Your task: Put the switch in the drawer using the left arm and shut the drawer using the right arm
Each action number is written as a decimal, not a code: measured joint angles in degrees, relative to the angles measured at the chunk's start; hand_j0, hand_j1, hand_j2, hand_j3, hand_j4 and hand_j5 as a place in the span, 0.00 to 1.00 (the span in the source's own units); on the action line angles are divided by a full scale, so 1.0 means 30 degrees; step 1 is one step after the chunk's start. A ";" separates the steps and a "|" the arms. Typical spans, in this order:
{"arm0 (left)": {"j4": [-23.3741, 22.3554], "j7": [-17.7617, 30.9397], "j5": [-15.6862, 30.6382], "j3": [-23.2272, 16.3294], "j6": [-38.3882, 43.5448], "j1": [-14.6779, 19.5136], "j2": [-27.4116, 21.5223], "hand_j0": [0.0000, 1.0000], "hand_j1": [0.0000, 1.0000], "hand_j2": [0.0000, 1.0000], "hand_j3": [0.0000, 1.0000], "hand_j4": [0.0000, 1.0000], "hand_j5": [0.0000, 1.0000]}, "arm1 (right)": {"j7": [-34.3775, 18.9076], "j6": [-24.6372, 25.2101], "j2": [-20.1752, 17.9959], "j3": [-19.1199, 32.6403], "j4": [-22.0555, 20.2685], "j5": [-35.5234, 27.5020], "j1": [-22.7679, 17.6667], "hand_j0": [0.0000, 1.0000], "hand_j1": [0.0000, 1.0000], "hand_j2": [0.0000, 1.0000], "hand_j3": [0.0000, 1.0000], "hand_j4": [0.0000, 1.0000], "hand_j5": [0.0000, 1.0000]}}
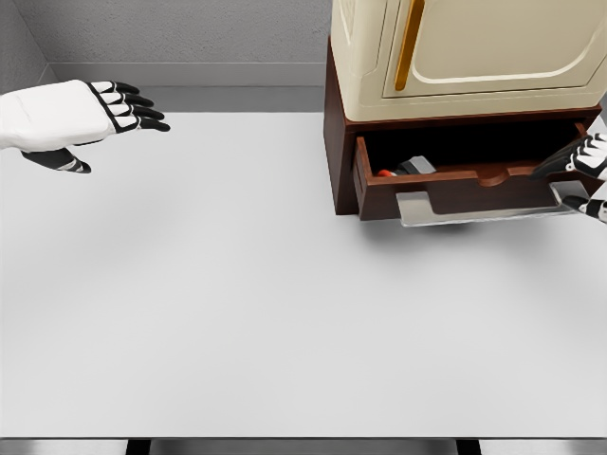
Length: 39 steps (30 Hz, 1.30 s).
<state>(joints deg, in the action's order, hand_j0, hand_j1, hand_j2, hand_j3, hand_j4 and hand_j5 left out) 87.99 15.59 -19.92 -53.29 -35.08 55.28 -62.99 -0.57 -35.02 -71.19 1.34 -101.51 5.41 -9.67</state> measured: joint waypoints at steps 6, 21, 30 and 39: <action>-0.0002 0.0000 0.0004 0.0007 0.0000 0.0000 -0.0032 1.00 1.00 1.00 1.00 1.00 1.00 | -0.0008 -0.0001 -0.0056 -0.0030 0.0001 0.0010 -0.0967 0.61 0.61 0.61 0.61 0.61 0.61; -0.0090 0.0000 0.0035 -0.0003 0.0000 -0.0029 -0.0054 1.00 1.00 1.00 1.00 1.00 1.00 | -0.0402 -0.0002 0.0212 -0.0535 0.0050 0.0318 -0.1143 0.61 0.61 0.61 0.61 0.61 0.61; -0.0091 0.0000 0.0041 -0.0013 0.0000 -0.0088 -0.0059 1.00 1.00 1.00 1.00 1.00 1.00 | -0.0431 -0.0001 0.0998 -0.1158 0.0091 0.1056 0.0176 0.61 0.61 0.61 0.61 0.61 0.61; -0.0104 0.0000 0.0094 -0.0006 0.0000 -0.0088 -0.0272 1.00 1.00 1.00 1.00 1.00 1.00 | -0.0459 -0.0002 0.1787 -0.1995 0.0741 0.1820 0.1464 0.61 0.61 0.61 0.61 0.61 0.61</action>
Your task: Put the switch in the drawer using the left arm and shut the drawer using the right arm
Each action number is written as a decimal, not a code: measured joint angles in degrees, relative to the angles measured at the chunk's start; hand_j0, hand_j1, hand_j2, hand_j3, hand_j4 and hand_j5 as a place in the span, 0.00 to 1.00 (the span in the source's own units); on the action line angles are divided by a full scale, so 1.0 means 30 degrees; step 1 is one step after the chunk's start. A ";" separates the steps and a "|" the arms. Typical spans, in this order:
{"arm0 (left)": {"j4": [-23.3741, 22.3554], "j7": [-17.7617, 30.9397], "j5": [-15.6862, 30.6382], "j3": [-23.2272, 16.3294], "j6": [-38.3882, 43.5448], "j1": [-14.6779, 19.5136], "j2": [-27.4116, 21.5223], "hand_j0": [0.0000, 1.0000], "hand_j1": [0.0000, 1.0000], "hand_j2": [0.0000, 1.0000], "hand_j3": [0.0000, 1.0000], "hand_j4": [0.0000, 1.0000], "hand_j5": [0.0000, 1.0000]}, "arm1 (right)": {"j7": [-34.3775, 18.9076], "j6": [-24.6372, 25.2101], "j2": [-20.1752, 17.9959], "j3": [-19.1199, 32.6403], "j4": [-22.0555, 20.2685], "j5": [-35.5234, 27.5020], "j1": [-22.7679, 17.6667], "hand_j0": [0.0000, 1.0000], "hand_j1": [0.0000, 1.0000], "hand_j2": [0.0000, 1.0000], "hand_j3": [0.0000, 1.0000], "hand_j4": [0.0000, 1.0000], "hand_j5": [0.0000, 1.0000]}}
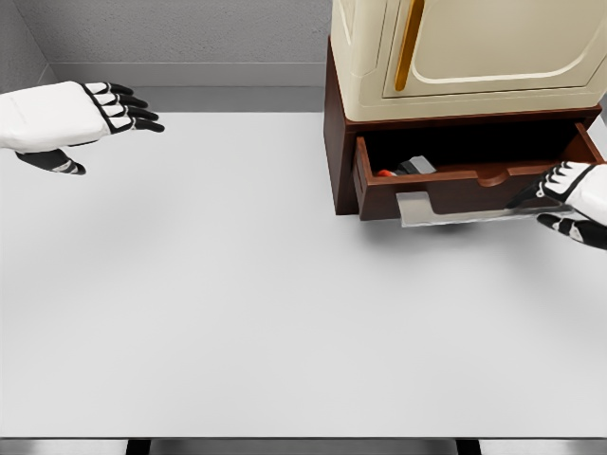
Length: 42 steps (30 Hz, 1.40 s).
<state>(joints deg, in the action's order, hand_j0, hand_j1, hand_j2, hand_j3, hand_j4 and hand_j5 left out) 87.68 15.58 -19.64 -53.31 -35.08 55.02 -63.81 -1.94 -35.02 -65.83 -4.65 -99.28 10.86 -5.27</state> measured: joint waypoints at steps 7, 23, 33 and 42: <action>-0.0011 0.0000 0.0026 0.0015 0.0000 0.0000 -0.0140 1.00 1.00 1.00 1.00 1.00 1.00 | -0.0009 -0.0003 0.0382 -0.0533 0.0921 0.0341 0.0821 0.61 0.61 0.61 0.61 0.61 0.61; -0.0122 -0.0028 0.0059 -0.0003 0.0001 0.0029 -0.0452 1.00 1.00 1.00 1.00 1.00 1.00 | 0.0089 0.0020 0.0104 -0.0777 -0.0490 0.0183 0.0001 0.61 0.61 0.61 0.61 0.61 0.61; -0.0127 -0.0029 0.0225 -0.0009 0.0000 0.0029 -0.0685 1.00 1.00 1.00 1.00 1.00 1.00 | -0.0131 -0.0010 0.0181 -0.0652 -0.0487 0.0981 0.0762 0.61 0.61 0.61 0.61 0.61 0.61; -0.0106 -0.0028 0.0404 -0.0006 -0.0002 0.0061 -0.0819 1.00 1.00 1.00 1.00 1.00 1.00 | -0.0077 -0.0004 -0.0277 0.2064 -0.0574 -0.0551 -0.0613 0.56 0.56 0.56 0.56 0.56 0.56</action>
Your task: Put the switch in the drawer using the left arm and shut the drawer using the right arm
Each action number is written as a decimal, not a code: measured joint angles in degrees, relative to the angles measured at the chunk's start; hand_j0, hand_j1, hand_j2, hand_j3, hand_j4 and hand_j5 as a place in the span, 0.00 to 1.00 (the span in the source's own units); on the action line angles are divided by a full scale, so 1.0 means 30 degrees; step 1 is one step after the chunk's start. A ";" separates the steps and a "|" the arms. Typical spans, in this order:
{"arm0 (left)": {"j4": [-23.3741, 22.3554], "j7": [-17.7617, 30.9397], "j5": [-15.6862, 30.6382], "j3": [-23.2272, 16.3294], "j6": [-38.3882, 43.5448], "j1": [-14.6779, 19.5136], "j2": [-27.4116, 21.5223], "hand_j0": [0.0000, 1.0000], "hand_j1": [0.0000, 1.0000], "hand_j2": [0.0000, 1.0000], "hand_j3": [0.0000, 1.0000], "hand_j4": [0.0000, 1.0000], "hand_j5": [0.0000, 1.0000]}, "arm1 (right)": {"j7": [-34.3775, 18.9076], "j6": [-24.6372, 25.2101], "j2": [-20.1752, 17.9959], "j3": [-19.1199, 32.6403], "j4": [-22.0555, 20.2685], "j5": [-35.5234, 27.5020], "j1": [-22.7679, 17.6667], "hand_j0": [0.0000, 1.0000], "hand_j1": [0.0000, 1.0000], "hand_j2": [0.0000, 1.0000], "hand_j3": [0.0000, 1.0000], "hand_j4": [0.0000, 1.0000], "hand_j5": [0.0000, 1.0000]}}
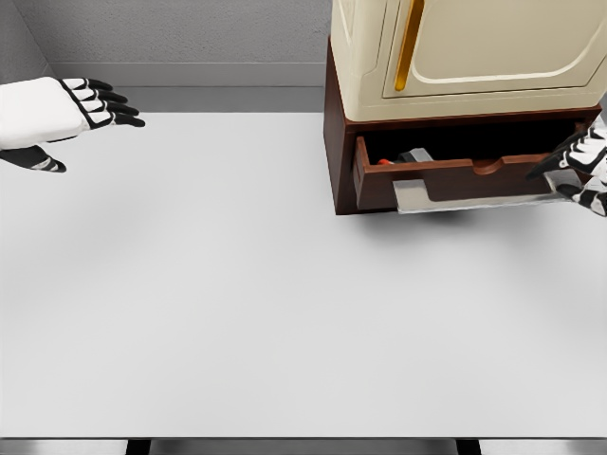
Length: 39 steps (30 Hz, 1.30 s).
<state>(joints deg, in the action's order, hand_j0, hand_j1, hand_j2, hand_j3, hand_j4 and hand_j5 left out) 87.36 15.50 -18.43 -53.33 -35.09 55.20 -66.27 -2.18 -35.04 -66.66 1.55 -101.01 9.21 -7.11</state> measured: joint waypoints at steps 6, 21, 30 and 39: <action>-0.0011 -0.0001 0.0056 0.0004 0.0002 -0.0031 -0.0008 1.00 1.00 1.00 1.00 1.00 1.00 | 0.0008 0.0002 -0.0708 0.0192 -0.0040 -0.0444 -0.1203 0.53 0.53 0.53 0.53 0.53 0.53; -0.0061 -0.0001 0.0092 -0.0002 0.0002 -0.0061 -0.0170 1.00 1.00 1.00 1.00 1.00 1.00 | -0.0093 0.0002 -0.1061 0.0033 -0.0057 0.0082 -0.2961 0.53 0.53 0.53 0.53 0.53 0.53; -0.0055 -0.0001 0.0130 -0.0003 0.0002 -0.0061 -0.0145 1.00 1.00 1.00 1.00 1.00 1.00 | -0.0098 0.0003 -0.0657 -0.0009 0.0728 0.1216 -0.2726 0.53 0.53 0.53 0.53 0.53 0.53; -0.0054 -0.0001 0.0235 -0.0002 0.0002 -0.0060 -0.0096 1.00 1.00 1.00 1.00 1.00 1.00 | -0.0118 0.0001 -0.0215 -0.0042 0.0944 0.1752 -0.1877 0.53 0.53 0.53 0.53 0.53 0.53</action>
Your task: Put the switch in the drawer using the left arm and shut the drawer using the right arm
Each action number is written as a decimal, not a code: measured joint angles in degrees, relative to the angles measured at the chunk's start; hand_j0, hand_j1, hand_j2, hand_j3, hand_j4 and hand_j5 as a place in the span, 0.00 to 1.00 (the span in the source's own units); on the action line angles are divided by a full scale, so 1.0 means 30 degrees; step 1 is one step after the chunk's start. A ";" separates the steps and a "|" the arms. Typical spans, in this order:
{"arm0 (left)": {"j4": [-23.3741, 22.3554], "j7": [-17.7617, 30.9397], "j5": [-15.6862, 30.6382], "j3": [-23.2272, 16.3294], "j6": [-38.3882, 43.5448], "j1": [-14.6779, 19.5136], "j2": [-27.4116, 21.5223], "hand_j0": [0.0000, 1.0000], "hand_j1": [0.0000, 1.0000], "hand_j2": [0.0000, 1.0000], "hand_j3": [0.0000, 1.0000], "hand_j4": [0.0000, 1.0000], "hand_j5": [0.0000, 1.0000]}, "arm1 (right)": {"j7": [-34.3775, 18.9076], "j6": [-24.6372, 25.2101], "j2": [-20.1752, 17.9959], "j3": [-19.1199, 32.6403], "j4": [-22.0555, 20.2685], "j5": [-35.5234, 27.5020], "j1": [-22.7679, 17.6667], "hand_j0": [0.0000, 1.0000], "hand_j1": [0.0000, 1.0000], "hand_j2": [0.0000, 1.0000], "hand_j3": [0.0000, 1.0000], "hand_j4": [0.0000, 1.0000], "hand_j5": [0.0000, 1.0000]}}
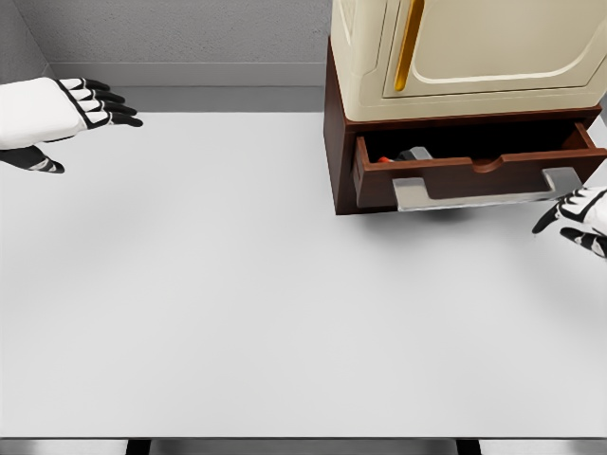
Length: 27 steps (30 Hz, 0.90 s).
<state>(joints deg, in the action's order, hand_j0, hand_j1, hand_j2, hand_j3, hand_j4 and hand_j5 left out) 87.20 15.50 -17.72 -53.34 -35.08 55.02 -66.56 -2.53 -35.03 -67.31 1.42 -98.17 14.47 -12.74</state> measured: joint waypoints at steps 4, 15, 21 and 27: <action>-0.0002 0.0000 0.0003 0.0000 0.0000 0.0000 0.0013 1.00 1.00 1.00 1.00 1.00 1.00 | 0.0011 0.0001 0.0060 -0.0006 -0.0671 0.0065 0.0088 0.53 0.53 0.53 0.53 0.53 0.53; 0.0021 0.0000 0.0056 0.0000 0.0000 -0.0029 -0.0002 1.00 1.00 1.00 1.00 1.00 1.00 | -0.0017 0.0029 0.0830 -0.1445 -0.0980 0.0313 0.2022 0.53 0.53 0.53 0.53 0.53 0.53; 0.0070 0.0000 0.0104 0.0000 0.0000 0.0000 -0.0056 1.00 1.00 1.00 1.00 1.00 1.00 | -0.0473 0.0013 0.0986 -0.1725 -0.0989 0.0480 0.1992 0.53 0.53 0.53 0.53 0.53 0.53; 0.0030 0.0000 0.0114 -0.0001 0.0000 0.0000 -0.0043 1.00 1.00 1.00 1.00 1.00 1.00 | -0.0573 -0.0002 0.0976 -0.1480 -0.0991 0.0495 0.3135 0.52 0.52 0.52 0.52 0.52 0.52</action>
<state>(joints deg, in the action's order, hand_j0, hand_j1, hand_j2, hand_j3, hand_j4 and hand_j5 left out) 87.29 15.50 -17.38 -53.34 -35.08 55.02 -66.69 -4.25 -35.04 -64.38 -3.02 -101.15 15.95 -3.34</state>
